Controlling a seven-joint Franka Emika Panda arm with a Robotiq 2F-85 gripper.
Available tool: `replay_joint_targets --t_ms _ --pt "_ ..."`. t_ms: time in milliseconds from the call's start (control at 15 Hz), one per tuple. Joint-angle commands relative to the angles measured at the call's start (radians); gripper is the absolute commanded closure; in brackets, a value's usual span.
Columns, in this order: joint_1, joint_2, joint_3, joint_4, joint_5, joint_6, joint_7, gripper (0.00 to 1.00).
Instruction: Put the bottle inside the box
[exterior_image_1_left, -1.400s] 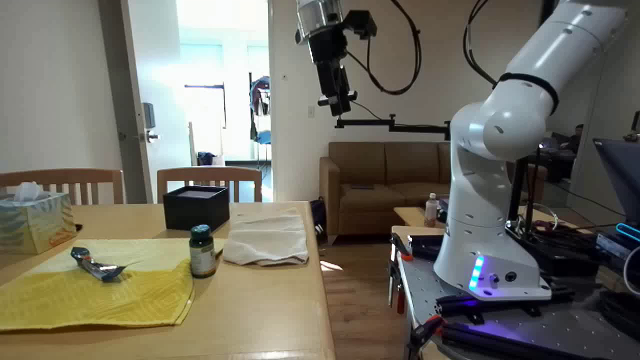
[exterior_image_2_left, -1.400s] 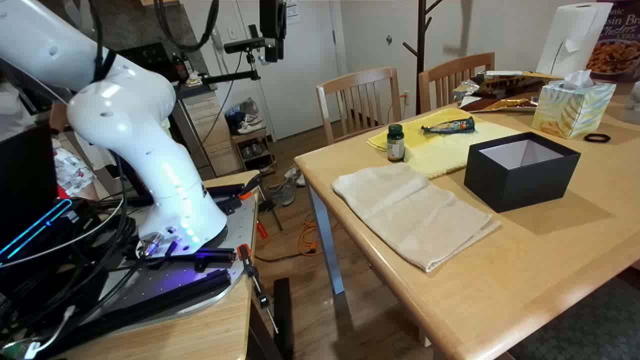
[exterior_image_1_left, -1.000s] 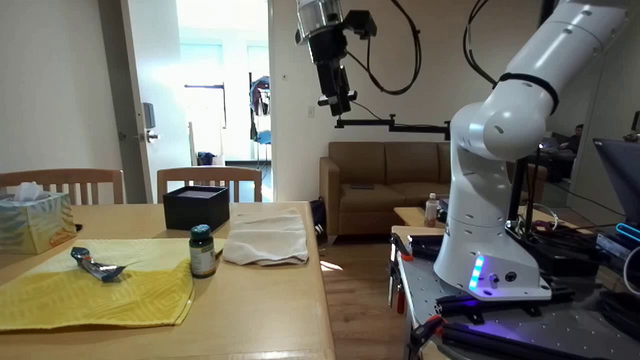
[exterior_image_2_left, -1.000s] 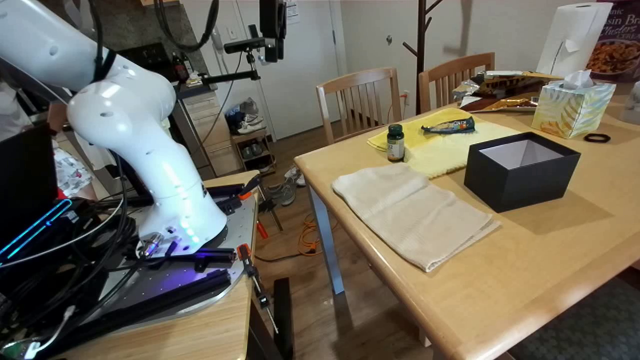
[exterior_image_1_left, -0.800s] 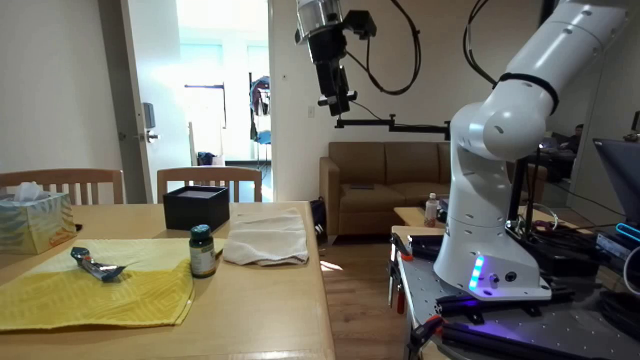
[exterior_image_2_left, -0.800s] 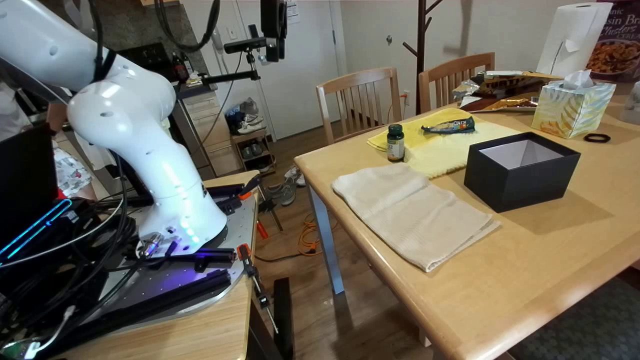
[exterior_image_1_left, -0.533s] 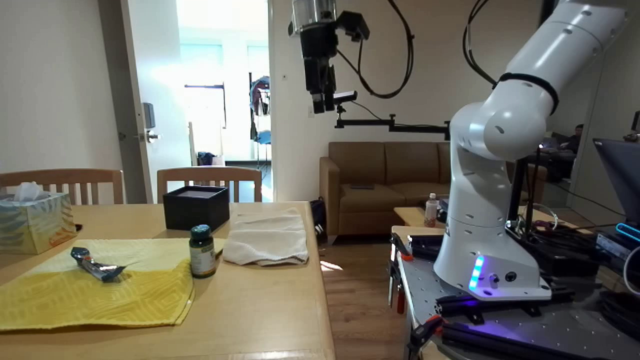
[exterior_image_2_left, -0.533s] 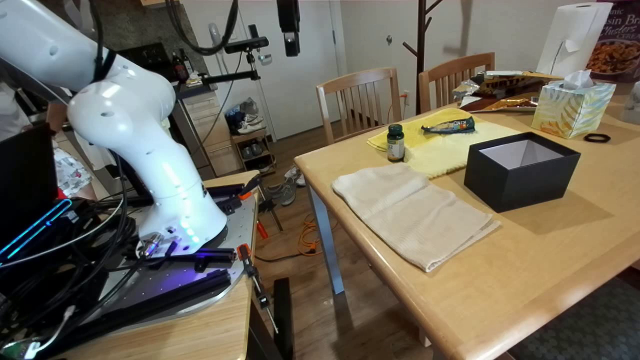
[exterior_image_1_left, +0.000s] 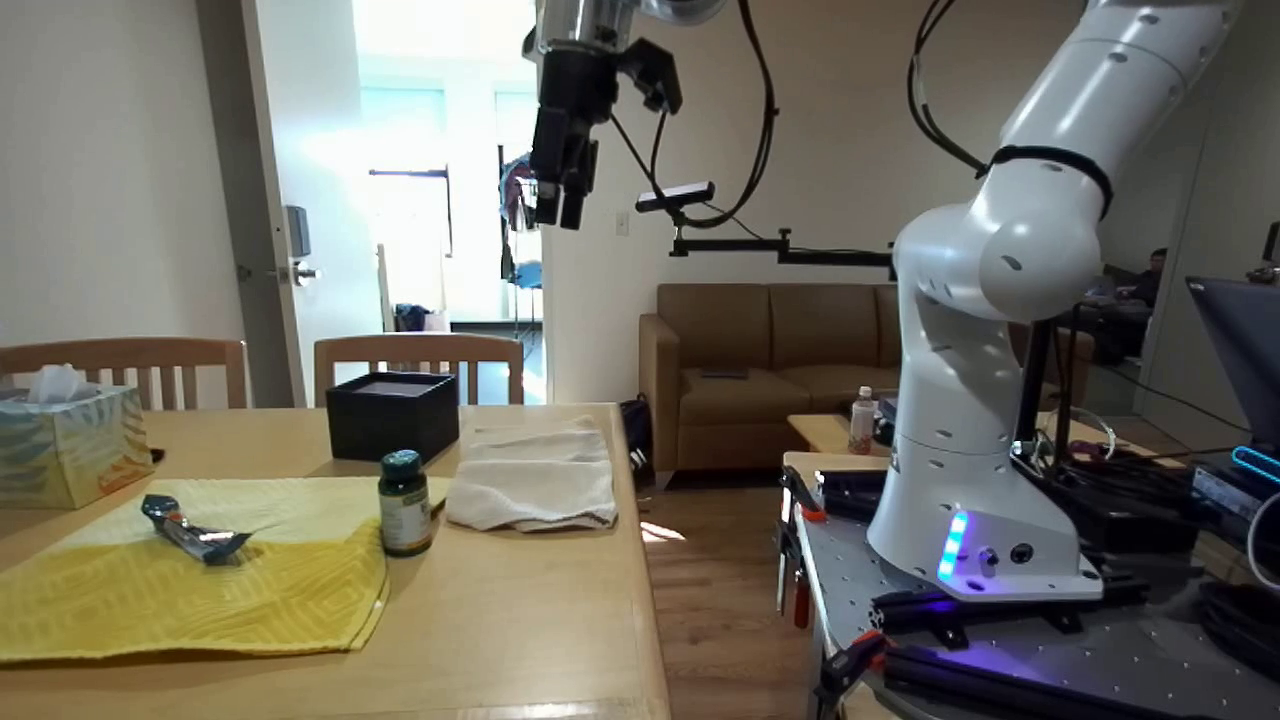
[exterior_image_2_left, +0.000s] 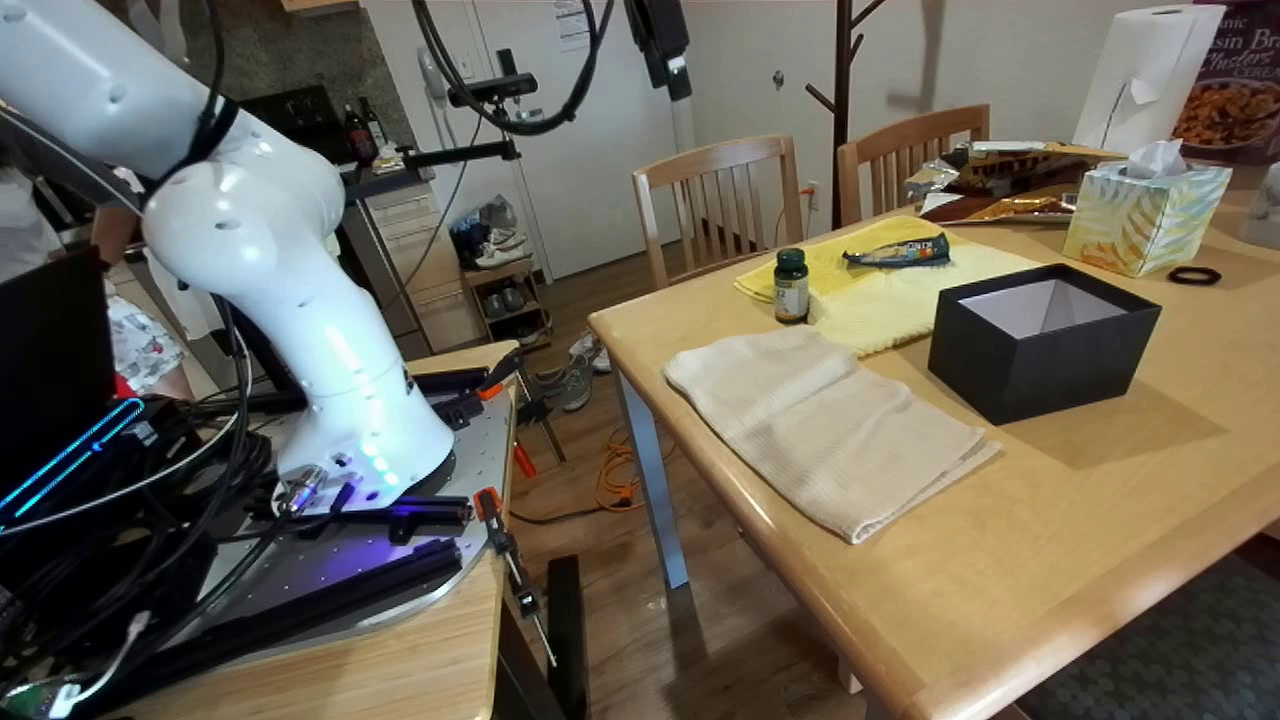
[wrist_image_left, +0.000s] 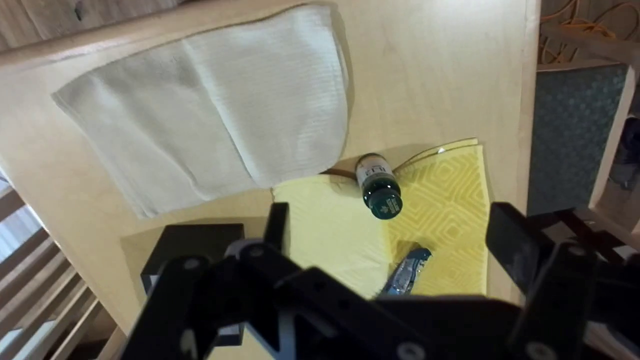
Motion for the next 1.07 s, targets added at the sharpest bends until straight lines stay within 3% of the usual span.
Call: replay_joint_targets --t_ms 0,333,1000 --pt "0.031 0.122 -0.017 0.052 0.049 0.078 -0.102 0.00" --pt "0.049 0.304 -0.005 0.203 0.049 0.040 -0.168 0.00" --pt "0.023 0.617 0.020 0.557 0.057 -0.140 -0.166 0.00"
